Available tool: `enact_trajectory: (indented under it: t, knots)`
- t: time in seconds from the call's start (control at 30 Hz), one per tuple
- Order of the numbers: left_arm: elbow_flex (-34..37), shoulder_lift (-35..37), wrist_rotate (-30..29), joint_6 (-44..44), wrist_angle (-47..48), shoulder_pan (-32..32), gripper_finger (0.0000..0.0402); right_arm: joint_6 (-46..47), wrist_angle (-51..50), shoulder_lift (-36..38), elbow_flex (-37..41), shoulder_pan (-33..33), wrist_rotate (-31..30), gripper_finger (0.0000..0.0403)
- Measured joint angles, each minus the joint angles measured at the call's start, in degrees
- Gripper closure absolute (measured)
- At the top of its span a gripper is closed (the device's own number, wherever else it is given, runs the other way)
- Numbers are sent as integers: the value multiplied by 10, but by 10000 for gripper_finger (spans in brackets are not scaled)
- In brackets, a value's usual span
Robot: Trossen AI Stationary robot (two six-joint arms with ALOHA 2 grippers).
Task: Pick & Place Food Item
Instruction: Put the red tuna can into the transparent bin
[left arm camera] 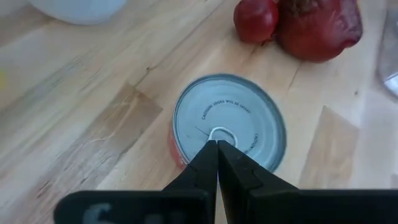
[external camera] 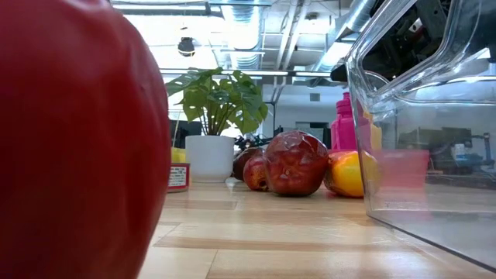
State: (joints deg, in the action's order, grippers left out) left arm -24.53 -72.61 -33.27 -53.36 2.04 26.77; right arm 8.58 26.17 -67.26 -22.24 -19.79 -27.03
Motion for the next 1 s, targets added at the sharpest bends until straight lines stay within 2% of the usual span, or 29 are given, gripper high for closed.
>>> enact_trajectory:
  t: [0.33, 1.0]
  knots:
    - [-2, -65, -15, -22, -14, 0, 401, 0, 0, 0, 0, 0, 0, 403]
    - [-1, -68, -11, -26, -9, 0, 401, 0, 0, 0, 0, 0, 0, 403]
